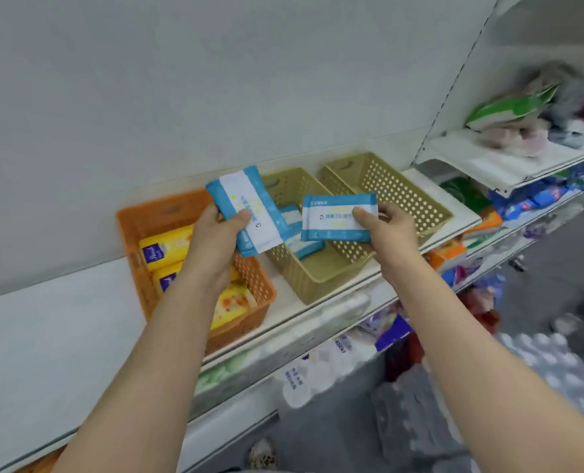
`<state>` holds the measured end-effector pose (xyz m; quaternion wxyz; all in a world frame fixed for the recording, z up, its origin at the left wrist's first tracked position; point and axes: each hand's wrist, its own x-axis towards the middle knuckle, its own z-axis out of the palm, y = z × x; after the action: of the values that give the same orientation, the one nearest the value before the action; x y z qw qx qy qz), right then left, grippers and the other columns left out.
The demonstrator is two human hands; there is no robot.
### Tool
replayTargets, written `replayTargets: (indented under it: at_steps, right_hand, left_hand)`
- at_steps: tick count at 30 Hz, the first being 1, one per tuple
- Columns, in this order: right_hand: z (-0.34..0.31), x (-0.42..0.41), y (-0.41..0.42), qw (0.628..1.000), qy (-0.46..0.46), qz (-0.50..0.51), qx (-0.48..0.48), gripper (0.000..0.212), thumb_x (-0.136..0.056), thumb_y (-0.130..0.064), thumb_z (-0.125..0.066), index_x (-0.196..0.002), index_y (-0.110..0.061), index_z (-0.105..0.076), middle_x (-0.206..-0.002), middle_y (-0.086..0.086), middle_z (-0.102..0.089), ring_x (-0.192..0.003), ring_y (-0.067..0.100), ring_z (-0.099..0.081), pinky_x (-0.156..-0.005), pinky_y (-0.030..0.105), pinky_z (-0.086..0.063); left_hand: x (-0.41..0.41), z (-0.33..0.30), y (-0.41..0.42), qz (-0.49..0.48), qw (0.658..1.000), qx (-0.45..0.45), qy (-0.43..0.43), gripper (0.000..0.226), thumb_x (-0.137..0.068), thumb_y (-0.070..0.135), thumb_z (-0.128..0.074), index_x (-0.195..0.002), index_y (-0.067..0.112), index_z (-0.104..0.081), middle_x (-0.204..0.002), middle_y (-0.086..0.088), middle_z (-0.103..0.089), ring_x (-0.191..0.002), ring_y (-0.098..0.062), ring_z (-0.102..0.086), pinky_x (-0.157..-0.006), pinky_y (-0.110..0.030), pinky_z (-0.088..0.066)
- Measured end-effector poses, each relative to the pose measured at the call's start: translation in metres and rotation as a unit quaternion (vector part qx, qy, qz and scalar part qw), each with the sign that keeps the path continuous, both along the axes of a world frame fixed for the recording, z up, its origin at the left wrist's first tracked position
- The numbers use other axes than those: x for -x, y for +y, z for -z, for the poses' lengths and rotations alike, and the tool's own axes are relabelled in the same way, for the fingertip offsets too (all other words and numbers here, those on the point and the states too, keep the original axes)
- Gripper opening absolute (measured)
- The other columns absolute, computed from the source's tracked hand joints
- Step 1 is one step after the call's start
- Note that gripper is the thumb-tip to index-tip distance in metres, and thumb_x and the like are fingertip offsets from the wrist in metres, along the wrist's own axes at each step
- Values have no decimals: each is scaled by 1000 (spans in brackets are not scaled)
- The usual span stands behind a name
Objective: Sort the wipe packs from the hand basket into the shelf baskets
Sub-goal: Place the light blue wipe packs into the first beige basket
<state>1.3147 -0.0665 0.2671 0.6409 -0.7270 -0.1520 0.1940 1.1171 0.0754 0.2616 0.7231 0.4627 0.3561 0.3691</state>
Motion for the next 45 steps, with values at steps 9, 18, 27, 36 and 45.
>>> replayTargets:
  at_steps: [9, 18, 27, 36, 45]
  right_hand:
    - [60, -51, 75, 875, -191, -262, 359, 59, -80, -22, -79, -132, -16, -51, -127, 6, -57, -110, 23, -58, -83, 26, -43]
    - [59, -73, 86, 657, -291, -496, 487, 43, -84, -21, -74, -124, -24, -60, -127, 3, -53, -98, 18, -56, -77, 27, -47]
    - [65, -72, 85, 647, -468, -439, 411, 31, -83, -33, -72, -108, -18, -60, -115, 5, -53, -104, 27, -58, -77, 32, -46]
    - [-1, -94, 117, 851, -151, -495, 82, 38, -79, -30, -81, -112, -24, -64, -111, -7, -67, -100, 8, -64, -87, 21, -52]
    - [24, -123, 169, 877, -226, -387, 176, 24, -81, -22, -78, -101, -20, -64, -108, 4, -69, -96, 21, -66, -86, 39, -55]
  left_hand:
    - [-12, 23, 41, -36, 997, -24, 61, 38, -87, -3, -63, -120, 14, -62, -111, 0, -71, -95, -15, -70, -79, -31, -55]
    - [-30, 21, 29, -124, 989, -14, 77, 37, -83, 4, -72, -117, 4, -59, -107, -11, -71, -87, -20, -69, -74, -32, -55]
    - [-73, 22, 14, -146, 984, -27, 94, 31, -81, 0, -72, -109, 13, -68, -101, -5, -73, -86, -18, -70, -79, -31, -57]
    - [-98, 19, 5, -162, 983, -56, 69, 20, -78, 11, -78, -95, 7, -69, -86, -7, -76, -73, -18, -73, -58, -25, -56]
    - [-116, 64, -5, -238, 921, -123, 283, 53, -90, 32, -66, -139, 22, -46, -135, 5, -53, -122, -13, -52, -98, -34, -46]
